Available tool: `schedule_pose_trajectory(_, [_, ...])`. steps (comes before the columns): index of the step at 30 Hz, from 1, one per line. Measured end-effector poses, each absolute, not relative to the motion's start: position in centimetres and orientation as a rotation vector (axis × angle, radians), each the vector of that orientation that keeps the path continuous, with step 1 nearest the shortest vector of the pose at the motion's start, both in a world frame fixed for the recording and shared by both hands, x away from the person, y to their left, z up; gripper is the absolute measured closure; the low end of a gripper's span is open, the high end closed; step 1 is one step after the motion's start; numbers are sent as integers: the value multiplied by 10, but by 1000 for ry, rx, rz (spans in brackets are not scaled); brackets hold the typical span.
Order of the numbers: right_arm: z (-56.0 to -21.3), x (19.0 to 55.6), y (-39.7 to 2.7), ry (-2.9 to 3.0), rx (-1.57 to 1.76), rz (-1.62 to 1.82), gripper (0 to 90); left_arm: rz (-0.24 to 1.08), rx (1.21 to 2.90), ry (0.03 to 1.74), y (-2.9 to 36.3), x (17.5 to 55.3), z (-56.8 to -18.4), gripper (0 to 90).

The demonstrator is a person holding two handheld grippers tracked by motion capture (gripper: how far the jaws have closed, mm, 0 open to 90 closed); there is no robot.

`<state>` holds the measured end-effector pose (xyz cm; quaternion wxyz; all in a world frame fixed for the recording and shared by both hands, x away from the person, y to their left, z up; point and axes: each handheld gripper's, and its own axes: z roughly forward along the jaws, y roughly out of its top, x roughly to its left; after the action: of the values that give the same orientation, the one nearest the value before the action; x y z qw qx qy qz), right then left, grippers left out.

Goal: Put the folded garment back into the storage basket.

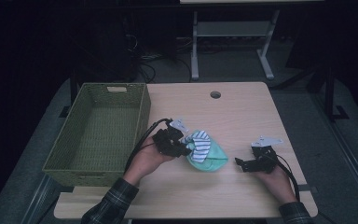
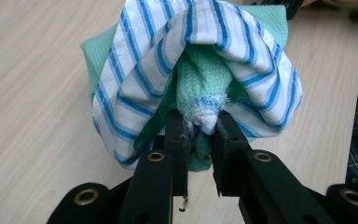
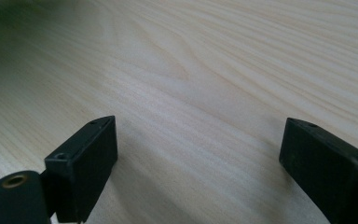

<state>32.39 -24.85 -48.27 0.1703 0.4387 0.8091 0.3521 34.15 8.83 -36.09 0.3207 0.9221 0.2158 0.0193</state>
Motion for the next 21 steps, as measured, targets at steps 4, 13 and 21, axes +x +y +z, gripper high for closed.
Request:
schedule_pose_trajectory(4, [-483,324,-249,2298,1247,1000,108,63,2417,564,93,344,-350,776])
schedule_pose_trajectory(13, [-483,324,-249,2298,1246,999,108,113,2403,586,109,347,-328,777])
schedule_pose_trajectory(21, [-483,324,-249,2299,1246,999,108,146,2392,616,125,348,-317,776])
